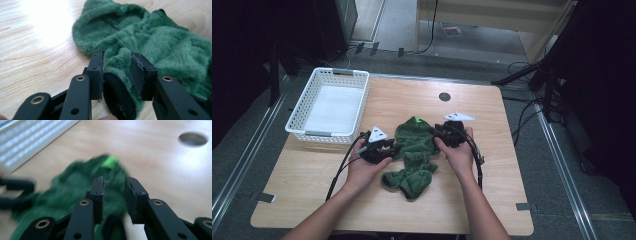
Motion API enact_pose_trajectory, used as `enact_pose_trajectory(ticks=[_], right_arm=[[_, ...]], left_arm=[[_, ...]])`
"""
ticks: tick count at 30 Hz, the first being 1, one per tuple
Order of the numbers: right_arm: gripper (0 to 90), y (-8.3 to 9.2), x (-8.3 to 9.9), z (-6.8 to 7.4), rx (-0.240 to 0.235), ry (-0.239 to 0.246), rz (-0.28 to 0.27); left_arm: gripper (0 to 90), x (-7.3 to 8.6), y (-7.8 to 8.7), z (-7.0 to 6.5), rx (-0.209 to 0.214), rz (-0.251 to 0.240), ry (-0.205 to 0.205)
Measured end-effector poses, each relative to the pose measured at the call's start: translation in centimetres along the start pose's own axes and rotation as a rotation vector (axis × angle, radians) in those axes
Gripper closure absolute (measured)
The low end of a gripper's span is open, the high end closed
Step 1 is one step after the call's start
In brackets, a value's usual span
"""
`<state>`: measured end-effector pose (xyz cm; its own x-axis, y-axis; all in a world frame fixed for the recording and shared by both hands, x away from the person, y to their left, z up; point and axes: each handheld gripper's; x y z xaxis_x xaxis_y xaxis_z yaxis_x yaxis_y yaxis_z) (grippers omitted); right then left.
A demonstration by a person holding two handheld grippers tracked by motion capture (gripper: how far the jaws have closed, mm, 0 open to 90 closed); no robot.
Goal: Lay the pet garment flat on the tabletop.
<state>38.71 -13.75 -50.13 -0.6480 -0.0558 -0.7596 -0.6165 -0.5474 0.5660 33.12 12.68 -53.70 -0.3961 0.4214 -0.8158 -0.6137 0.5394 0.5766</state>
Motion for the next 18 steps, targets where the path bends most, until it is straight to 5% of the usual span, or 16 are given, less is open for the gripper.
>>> enact_pose_trajectory(ticks=[3,8,15,18], right_arm=[[70.2,0.6,2.2,0.4,0.002,0.049,0.068],[80.5,0.3,4.3,-0.2,0.025,0.047,0.127],[82.0,-1.0,4.3,-0.8,0.068,0.052,0.118],[71.7,0.0,4.0,-0.2,0.061,0.022,0.086]], left_arm=[[67.0,0.3,-0.4,-0.2,-0.007,0.034,-0.025],[70.2,0.6,-1.1,-0.3,-0.038,0.077,-0.027],[68.7,-0.2,-2.1,0.5,-0.078,0.102,0.01],[53.2,-0.3,-1.0,0.5,-0.087,0.061,0.05]])
Point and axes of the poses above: each handheld gripper's, and its own axes: y roughly backward along the jaws, x roughly out of its underside, z roughly to its left, and after that the axes turned 11 degrees about -y, right-handed
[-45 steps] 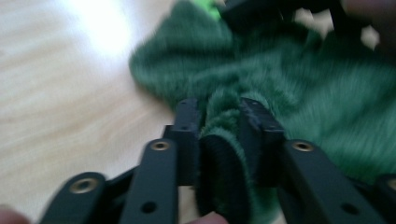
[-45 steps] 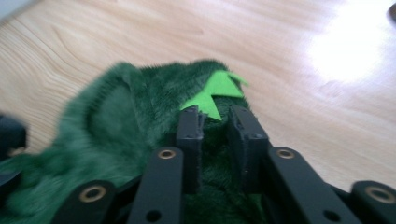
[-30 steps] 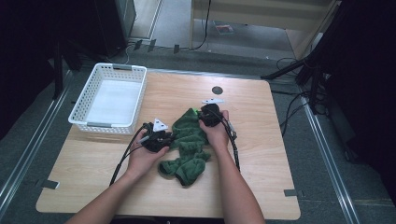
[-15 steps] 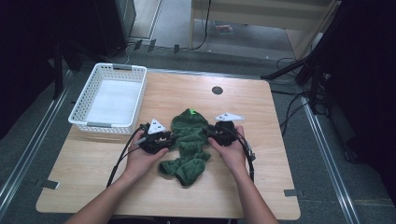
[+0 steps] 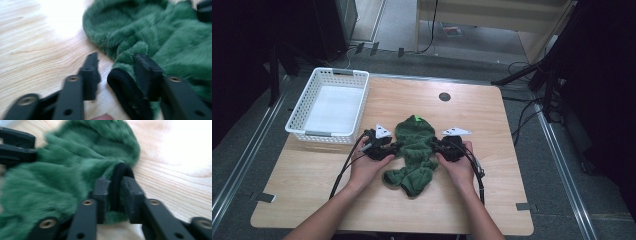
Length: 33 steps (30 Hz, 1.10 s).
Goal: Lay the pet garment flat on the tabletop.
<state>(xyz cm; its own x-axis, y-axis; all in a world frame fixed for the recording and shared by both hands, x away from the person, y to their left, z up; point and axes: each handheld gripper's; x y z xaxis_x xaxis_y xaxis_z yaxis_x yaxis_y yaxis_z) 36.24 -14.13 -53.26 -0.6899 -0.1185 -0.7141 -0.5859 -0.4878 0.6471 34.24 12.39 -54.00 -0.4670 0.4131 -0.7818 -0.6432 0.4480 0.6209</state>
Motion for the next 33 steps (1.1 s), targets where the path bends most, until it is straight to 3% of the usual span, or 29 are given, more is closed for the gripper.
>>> enact_pose_trajectory(ticks=[3,6,9,11,13,15,19,22,24,27,30,33], right_arm=[[67.7,2.9,0.7,1.5,-0.062,0.021,-0.053],[66.5,5.4,2.1,3.5,-0.078,0.086,-0.069],[65.6,7.2,3.6,5.2,-0.115,0.103,-0.082],[65.4,8.0,4.5,6.2,-0.167,0.099,-0.077],[64.4,8.3,5.5,7.2,-0.208,0.11,-0.044],[62.2,8.1,6.5,8.2,-0.218,0.132,-0.015],[51.4,7.1,8.2,9.5,-0.199,0.194,0.02],[49.0,6.3,8.7,10.2,-0.164,0.227,0.031],[52.2,5.7,9.0,10.5,-0.141,0.245,0.052],[76.1,5.2,9.3,10.7,-0.086,0.288,0.064],[84.4,5.8,8.8,10.1,-0.108,0.237,0.037],[85.5,7.5,7.8,8.8,-0.131,0.144,-0.055]], left_arm=[[48.6,0.4,2.3,-0.4,0.031,-0.054,-0.016],[48.8,1.5,4.3,-1.4,0.068,-0.077,-0.018],[49.0,2.8,5.8,-2.6,0.128,-0.088,0.0],[49.9,3.8,6.3,-3.4,0.178,-0.088,0.024],[51.4,4.6,6.3,-4.2,0.19,-0.074,0.011],[54.0,5.1,5.9,-4.8,0.206,-0.045,-0.024],[61.1,5.7,5.6,-5.1,0.204,-0.042,-0.029],[64.9,5.7,5.6,-4.9,0.216,-0.035,-0.025],[68.9,5.7,5.5,-4.9,0.21,-0.027,-0.019],[78.1,5.6,5.5,-5.0,0.204,-0.007,-0.035],[85.0,5.6,5.5,-4.9,0.197,-0.001,-0.036],[87.3,5.7,5.5,-4.9,0.193,0.001,-0.036]])
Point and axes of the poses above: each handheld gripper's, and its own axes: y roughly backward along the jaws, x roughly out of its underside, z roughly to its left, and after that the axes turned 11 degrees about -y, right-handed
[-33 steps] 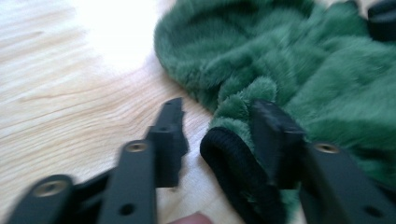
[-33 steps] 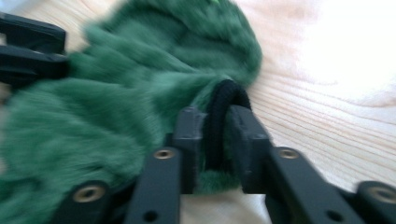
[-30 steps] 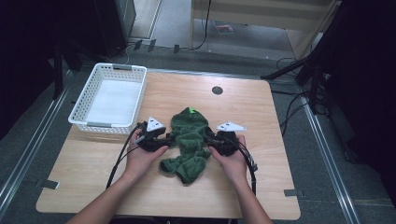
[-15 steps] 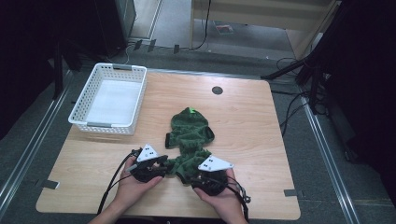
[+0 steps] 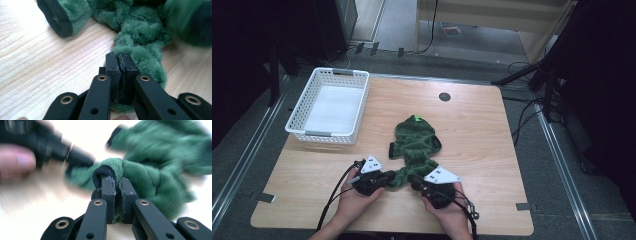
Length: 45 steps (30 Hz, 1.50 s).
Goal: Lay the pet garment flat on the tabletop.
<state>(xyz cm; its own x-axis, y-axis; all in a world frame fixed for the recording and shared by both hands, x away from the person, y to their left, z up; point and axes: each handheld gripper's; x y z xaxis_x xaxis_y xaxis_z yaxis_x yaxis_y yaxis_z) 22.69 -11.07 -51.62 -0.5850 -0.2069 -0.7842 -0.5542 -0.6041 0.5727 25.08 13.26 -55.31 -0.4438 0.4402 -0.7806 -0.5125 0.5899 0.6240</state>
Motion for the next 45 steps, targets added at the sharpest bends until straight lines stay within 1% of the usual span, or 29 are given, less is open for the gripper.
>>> enact_pose_trajectory(ticks=[1,4,6,8,10,12,13,14,15,16,17,18,19,21,22,24,25,26,28,30,31,32,33,34,36,37,41,43,45], right_arm=[[85.7,0.8,-0.3,-0.5,-0.001,-0.04,-0.036],[85.8,3.2,-0.7,-2.7,0.037,-0.141,-0.143],[85.7,4.5,-0.4,-4.5,0.074,-0.226,-0.183],[85.3,5.2,0.3,-6.4,0.132,-0.312,-0.17],[82.1,5.3,1.4,-8.3,0.21,-0.401,-0.136],[71.7,5.5,2.4,-9.7,0.282,-0.479,-0.118],[66.0,5.8,2.6,-10.1,0.321,-0.506,-0.124],[60.2,6.3,2.6,-10.2,0.347,-0.514,-0.145],[57.6,6.8,2.3,-10.1,0.358,-0.504,-0.18],[57.3,7.3,1.8,-9.9,0.372,-0.477,-0.221],[57.3,7.7,1.1,-9.5,0.373,-0.439,-0.257],[57.7,7.7,0.3,-9.1,0.354,-0.378,-0.275],[58.0,7.4,-0.7,-8.7,0.322,-0.314,-0.264],[59.2,5.9,-2.7,-8.0,0.214,-0.215,-0.184],[60.7,4.9,-3.7,-7.7,0.172,-0.171,-0.153],[64.1,2.4,-5.8,-7.3,0.168,-0.093,-0.127],[64.2,0.9,-7.0,-7.5,0.149,-0.089,-0.116],[64.6,-0.7,-8.2,-7.9,0.122,-0.114,-0.09],[64.3,-3.9,-10.3,-8.7,0.114,-0.133,-0.043],[62.0,-7.2,-11.7,-9.6,0.141,-0.139,0.021],[60.1,-8.5,-12.0,-10.1,0.155,-0.153,0.045],[58.0,-9.8,-12.2,-10.4,0.182,-0.16,0.074],[56.6,-10.9,-12.3,-10.6,0.219,-0.154,0.096],[55.9,-11.7,-12.2,-10.8,0.24,-0.139,0.122],[56.9,-12.9,-12.0,-11.1,0.287,-0.112,0.152],[61.0,-13.2,-11.8,-11.4,0.305,-0.103,0.153],[82.0,-13.6,-11.6,-12.5,0.352,-0.083,0.134],[87.2,-13.8,-11.8,-13.2,0.359,-0.088,0.126],[88.1,-14.1,-12.1,-13.9,0.356,-0.104,0.115]], left_arm=[[87.4,0.0,0.0,0.0,-0.002,-0.001,-0.002],[87.4,0.0,0.0,-0.1,-0.008,-0.001,-0.007],[87.4,0.0,0.0,-0.1,-0.007,-0.001,-0.006],[87.4,0.0,0.0,0.0,-0.006,0.001,-0.006],[87.3,0.0,0.0,0.0,-0.006,0.0,-0.002],[86.5,0.0,0.0,0.0,-0.006,-0.002,0.002],[85.2,0.0,0.1,0.1,-0.001,-0.007,0.009],[82.1,0.0,0.2,0.1,0.002,-0.014,0.011],[78.3,0.0,0.5,0.3,0.003,-0.026,0.013],[74.0,0.0,0.8,0.5,-0.002,-0.04,0.019],[70.7,-0.2,1.0,0.7,0.003,-0.059,0.037],[68.9,-0.6,1.2,0.8,0.0,-0.077,0.049],[66.5,-1.1,1.3,0.8,-0.005,-0.091,0.051],[61.5,-2.4,0.9,0.5,-0.012,-0.094,0.041],[59.4,-3.0,0.5,0.3,-0.011,-0.088,0.04],[54.5,-4.2,-0.8,-0.3,-0.015,-0.06,0.042],[53.2,-4.7,-1.5,-0.6,-0.023,-0.043,0.029],[52.9,-5.0,-2.2,-0.9,-0.035,-0.029,0.022],[52.3,-5.2,-3.4,-1.6,-0.04,-0.008,0.026],[52.3,-5.0,-4.2,-1.9,-0.045,0.016,0.028],[52.4,-4.8,-4.4,-2.0,-0.046,0.029,0.013],[52.5,-4.6,-4.5,-2.1,-0.054,0.031,0.012],[52.8,-4.4,-4.5,-2.1,-0.063,0.033,0.008],[53.1,-4.2,-4.5,-2.1,-0.068,0.045,-0.001],[53.9,-3.8,-4.2,-1.9,-0.077,0.038,-0.009],[54.3,-3.7,-4.0,-1.8,-0.089,0.042,-0.022],[60.0,-3.4,-3.6,-1.1,-0.101,0.043,-0.023],[64.6,-3.3,-3.4,-0.7,-0.096,0.046,-0.019],[66.5,-3.3,-3.4,-0.6,-0.087,0.043,-0.006]])
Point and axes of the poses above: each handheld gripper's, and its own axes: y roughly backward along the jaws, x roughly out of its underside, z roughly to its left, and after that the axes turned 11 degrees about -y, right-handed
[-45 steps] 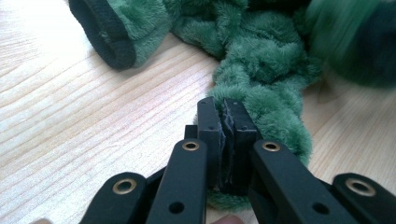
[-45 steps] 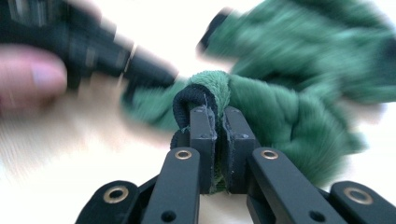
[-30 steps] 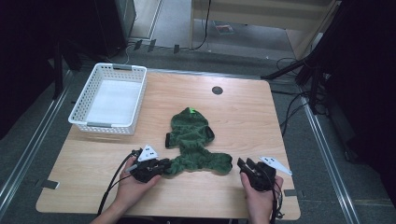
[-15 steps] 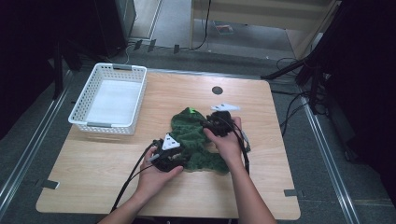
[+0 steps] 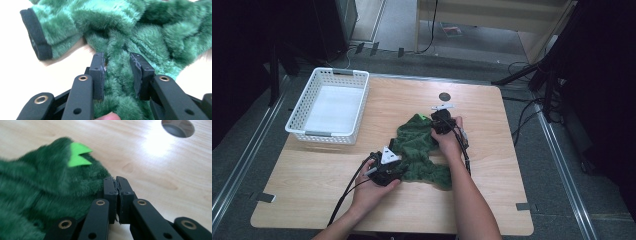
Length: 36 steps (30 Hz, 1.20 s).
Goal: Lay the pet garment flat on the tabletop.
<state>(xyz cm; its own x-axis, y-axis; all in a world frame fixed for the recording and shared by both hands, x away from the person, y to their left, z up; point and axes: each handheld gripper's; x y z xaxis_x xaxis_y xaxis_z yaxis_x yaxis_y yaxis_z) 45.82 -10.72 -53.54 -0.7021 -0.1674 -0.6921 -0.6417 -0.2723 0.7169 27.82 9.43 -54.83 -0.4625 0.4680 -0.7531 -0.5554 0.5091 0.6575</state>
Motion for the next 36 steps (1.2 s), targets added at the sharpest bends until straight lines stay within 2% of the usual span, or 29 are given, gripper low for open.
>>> enact_pose_trajectory(ticks=[2,3,5,7,10,11,12,13,14,15,16,17,19,21,22,23,25,27,29,31,35,36], right_arm=[[87.0,-0.4,-0.4,-0.5,-0.02,-0.032,0.001],[82.4,-0.4,-0.6,-0.6,-0.043,-0.043,0.004],[64.1,0.3,-0.8,-0.5,-0.065,-0.036,-0.007],[55.4,2.1,-0.9,-0.5,-0.091,-0.022,-0.034],[55.5,6.4,-0.1,-0.5,-0.096,-0.01,-0.123],[57.5,7.9,0.6,-0.5,-0.128,-0.022,-0.143],[57.7,9.2,1.6,-0.2,-0.187,-0.028,-0.145],[57.0,10.1,2.8,0.3,-0.261,-0.006,-0.126],[55.9,10.7,4.0,0.9,-0.326,0.04,-0.095],[54.7,11.0,5.2,1.6,-0.36,0.086,-0.064],[53.8,11.1,6.3,2.3,-0.374,0.117,-0.044],[52.5,11.1,7.4,2.8,-0.38,0.128,-0.028],[56.6,10.8,9.0,3.7,-0.35,0.147,-0.007],[73.0,10.5,10.2,3.9,-0.245,0.177,-0.025],[78.6,10.5,10.5,3.7,-0.213,0.16,-0.034],[80.8,10.7,10.7,3.4,-0.203,0.132,-0.049],[82.4,11.1,11.3,3.1,-0.176,0.095,-0.071],[82.7,11.5,12.1,2.9,-0.158,0.078,-0.072],[82.7,11.4,12.8,2.5,-0.155,0.061,-0.048],[82.6,11.5,13.0,1.9,-0.162,0.046,-0.05],[84.2,11.5,13.2,1.6,-0.127,0.045,-0.048],[84.4,11.3,13.2,1.6,-0.103,0.054,-0.056]], left_arm=[[66.6,-0.1,0.0,0.1,0.007,0.001,0.007],[65.5,-0.1,0.0,0.2,0.009,-0.004,0.02],[58.0,-0.3,0.1,0.4,0.001,-0.02,0.044],[54.0,-0.5,0.2,0.6,-0.002,-0.036,0.055],[53.1,-0.9,0.2,0.3,-0.022,-0.046,0.024],[53.6,-1.0,0.1,0.3,-0.027,-0.047,0.02],[54.5,-1.2,0.1,0.3,-0.03,-0.047,0.019],[55.6,-1.4,0.0,0.3,-0.031,-0.046,0.017],[56.9,-1.5,-0.2,0.3,-0.039,-0.048,0.022],[58.4,-1.7,-0.3,0.4,-0.04,-0.044,0.019],[60.6,-1.8,-0.5,0.4,-0.046,-0.043,0.017],[62.5,-1.9,-0.7,0.5,-0.041,-0.038,0.022],[66.9,-1.9,-1.0,0.4,-0.035,-0.027,0.01],[70.3,-2.0,-1.1,0.2,-0.039,-0.025,-0.007],[71.5,-2.0,-1.1,0.1,-0.042,-0.022,-0.019],[72.1,-1.9,-1.1,0.0,-0.045,-0.018,-0.028],[71.8,-1.8,-1.2,0.0,-0.044,-0.013,-0.033],[71.7,-1.6,-1.4,0.1,-0.037,-0.008,-0.033],[72.0,-1.5,-1.6,0.1,-0.033,0.001,-0.04],[72.1,-1.4,-1.7,0.1,-0.033,-0.001,-0.04],[72.8,-1.3,-1.7,0.2,-0.037,-0.011,-0.033],[72.7,-1.3,-1.7,0.3,-0.036,-0.013,-0.033]])
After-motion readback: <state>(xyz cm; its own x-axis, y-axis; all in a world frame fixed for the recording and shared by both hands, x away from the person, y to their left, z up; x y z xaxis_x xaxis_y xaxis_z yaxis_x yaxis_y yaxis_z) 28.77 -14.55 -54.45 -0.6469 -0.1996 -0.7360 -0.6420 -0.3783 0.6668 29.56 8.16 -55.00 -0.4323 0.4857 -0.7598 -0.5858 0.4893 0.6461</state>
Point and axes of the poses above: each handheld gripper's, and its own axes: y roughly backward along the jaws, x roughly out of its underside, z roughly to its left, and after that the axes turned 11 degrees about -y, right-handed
